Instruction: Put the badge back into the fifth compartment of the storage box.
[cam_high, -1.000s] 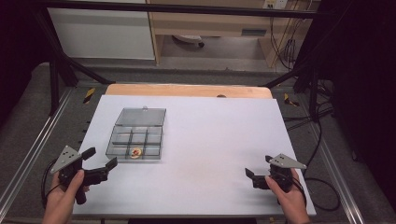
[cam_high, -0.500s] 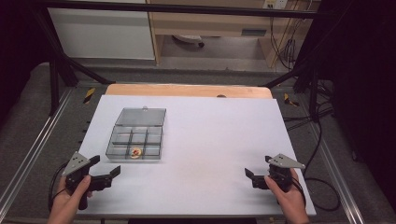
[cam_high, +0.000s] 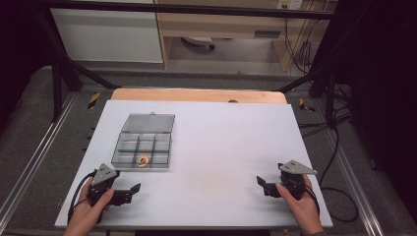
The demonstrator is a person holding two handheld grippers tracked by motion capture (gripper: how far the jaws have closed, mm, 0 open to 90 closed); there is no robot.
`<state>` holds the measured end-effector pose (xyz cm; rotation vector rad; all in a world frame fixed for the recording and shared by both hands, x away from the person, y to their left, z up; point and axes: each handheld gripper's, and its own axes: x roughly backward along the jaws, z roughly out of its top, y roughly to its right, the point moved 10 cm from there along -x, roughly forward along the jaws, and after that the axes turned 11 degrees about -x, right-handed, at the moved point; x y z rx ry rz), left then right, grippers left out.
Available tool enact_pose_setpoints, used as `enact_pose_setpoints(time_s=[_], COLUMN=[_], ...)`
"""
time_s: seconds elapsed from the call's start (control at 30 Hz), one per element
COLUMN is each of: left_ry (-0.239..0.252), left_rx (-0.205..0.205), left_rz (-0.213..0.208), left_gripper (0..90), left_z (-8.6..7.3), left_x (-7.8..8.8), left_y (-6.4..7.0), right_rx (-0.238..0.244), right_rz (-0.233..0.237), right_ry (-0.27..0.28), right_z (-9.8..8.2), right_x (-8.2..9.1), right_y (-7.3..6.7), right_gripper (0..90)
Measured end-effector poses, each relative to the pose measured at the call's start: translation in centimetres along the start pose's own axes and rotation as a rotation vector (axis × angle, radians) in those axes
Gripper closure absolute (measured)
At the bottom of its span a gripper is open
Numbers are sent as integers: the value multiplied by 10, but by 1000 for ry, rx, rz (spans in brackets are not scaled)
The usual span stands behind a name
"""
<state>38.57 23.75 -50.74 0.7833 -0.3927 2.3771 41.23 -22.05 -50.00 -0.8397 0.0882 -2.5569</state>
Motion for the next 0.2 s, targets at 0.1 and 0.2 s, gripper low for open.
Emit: enact_pose_setpoints(time_s=[0.1, 0.2], left_ry=[-5, 4], left_rx=[-7, 4], left_rz=[10, 39], left_gripper=[69, 74], left_z=[2, 6], left_x=[-4, -7], left_y=[-2, -9], right_rx=[8, 1], right_rz=[-25, -67], right_ry=[-12, -31], right_z=[0, 0], right_x=[-8, -20], right_y=[4, 12], right_gripper=[31, 30])
